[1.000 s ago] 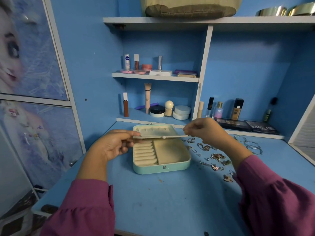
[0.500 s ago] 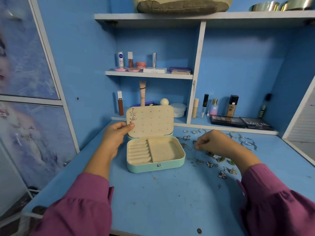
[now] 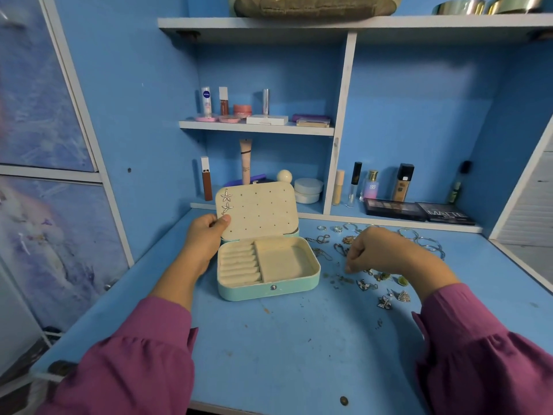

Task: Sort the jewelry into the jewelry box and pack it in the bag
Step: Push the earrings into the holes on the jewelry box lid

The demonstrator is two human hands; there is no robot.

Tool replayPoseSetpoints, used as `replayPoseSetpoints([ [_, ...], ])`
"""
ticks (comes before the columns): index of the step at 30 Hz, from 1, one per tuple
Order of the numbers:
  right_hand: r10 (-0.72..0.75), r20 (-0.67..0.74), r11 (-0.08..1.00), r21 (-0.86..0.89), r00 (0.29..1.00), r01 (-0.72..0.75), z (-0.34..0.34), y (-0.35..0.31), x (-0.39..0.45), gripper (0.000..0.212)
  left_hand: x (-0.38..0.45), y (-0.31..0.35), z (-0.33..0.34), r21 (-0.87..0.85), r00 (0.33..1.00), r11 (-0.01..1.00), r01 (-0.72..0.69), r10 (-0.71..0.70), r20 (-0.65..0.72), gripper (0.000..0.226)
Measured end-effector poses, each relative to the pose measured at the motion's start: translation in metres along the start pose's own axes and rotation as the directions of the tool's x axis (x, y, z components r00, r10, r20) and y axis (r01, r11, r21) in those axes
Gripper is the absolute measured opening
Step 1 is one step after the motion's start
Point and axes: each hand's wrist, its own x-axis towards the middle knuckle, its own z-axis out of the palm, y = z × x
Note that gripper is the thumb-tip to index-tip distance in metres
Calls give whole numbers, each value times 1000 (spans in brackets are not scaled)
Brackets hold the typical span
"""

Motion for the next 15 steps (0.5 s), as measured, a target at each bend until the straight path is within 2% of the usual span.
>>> replayPoseSetpoints([
  [4, -12, -6, 1000, 17, 1000, 12, 3, -3, 0, 2, 0, -1, 2, 28, 999, 999, -32, 32, -6, 19],
  [9, -24, 4, 999, 38, 1000, 24, 3, -2, 1, 8, 1, 1, -4, -9, 1000, 1000, 6, -6, 6, 16],
  [12, -44, 12, 999, 33, 999, 44, 2, -2, -1, 13, 0, 3, -13, -34, 997, 999, 31, -29, 69, 12],
  [15, -69, -43, 996, 50, 997, 71, 3, -2, -1, 11, 5, 2, -24, 14, 989, 998, 57, -58, 137, 18],
])
